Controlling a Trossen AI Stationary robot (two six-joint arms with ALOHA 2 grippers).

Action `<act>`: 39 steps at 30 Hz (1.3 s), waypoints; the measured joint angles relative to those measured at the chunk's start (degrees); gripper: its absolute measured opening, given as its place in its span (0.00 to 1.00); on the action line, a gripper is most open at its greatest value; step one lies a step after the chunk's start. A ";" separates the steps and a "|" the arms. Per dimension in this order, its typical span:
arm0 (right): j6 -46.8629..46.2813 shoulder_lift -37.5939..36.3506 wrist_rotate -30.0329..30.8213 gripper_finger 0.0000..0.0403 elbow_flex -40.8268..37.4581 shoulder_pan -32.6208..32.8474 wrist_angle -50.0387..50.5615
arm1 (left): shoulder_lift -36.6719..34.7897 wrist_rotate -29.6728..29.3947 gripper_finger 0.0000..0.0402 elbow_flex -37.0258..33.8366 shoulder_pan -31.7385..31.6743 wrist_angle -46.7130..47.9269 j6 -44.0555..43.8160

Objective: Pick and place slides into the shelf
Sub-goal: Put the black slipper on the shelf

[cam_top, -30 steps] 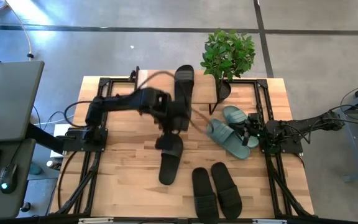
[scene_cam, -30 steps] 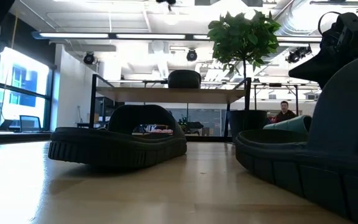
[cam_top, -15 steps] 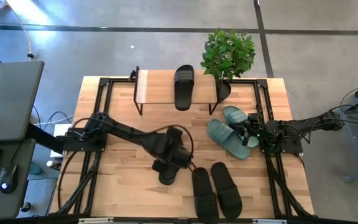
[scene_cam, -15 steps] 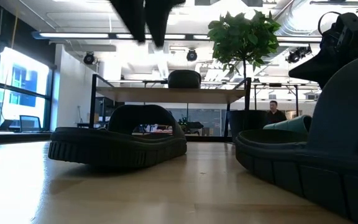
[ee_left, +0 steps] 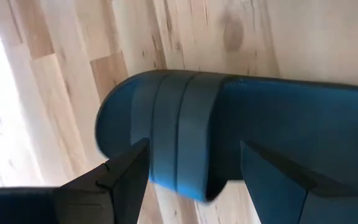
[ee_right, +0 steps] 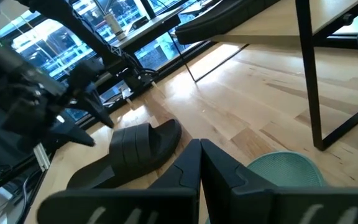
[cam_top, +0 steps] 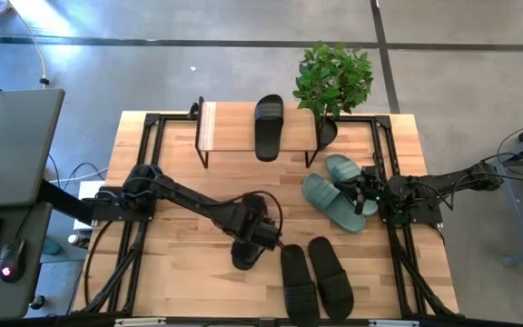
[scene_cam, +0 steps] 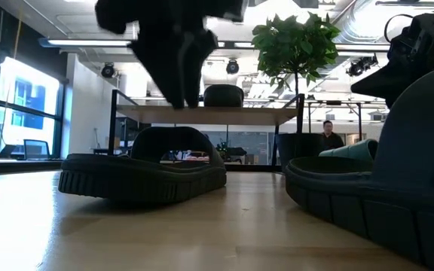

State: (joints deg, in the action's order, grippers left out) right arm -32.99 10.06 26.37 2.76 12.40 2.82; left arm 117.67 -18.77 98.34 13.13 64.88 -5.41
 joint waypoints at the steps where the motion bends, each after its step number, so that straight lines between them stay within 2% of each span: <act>1: 0.02 -0.01 0.00 0.00 0.00 0.00 0.02 | 0.00 -0.33 0.58 -0.85 0.20 -0.83 0.00; 6: 0.38 0.00 0.00 0.00 0.00 -0.01 0.02 | -0.02 -4.40 0.58 -4.74 1.71 -5.35 -1.32; 11: 0.93 0.01 -0.06 0.00 0.00 -0.01 0.03 | -0.02 -14.96 0.58 -7.42 2.27 -6.93 -4.46; 24: 0.52 -0.01 -0.26 0.00 0.00 0.00 0.02 | -0.02 -15.32 0.56 -12.59 2.22 -12.07 -4.06; 29: 0.46 -0.01 -0.24 0.00 0.00 0.00 -0.01 | -0.02 -15.34 0.43 -12.94 2.20 -12.45 -5.41; 37: 0.46 -0.01 -0.23 0.00 0.00 0.00 -0.01 | -0.04 -14.77 0.06 -12.94 2.22 -12.99 -10.30; 39: 0.44 0.00 -0.22 0.00 0.00 0.00 -0.03 | -0.11 -13.98 0.02 -12.94 2.16 -13.79 -10.89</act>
State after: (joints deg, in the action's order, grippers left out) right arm -32.55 10.06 26.15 2.76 12.40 2.79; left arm 117.56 -32.75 85.41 15.29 51.09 -16.30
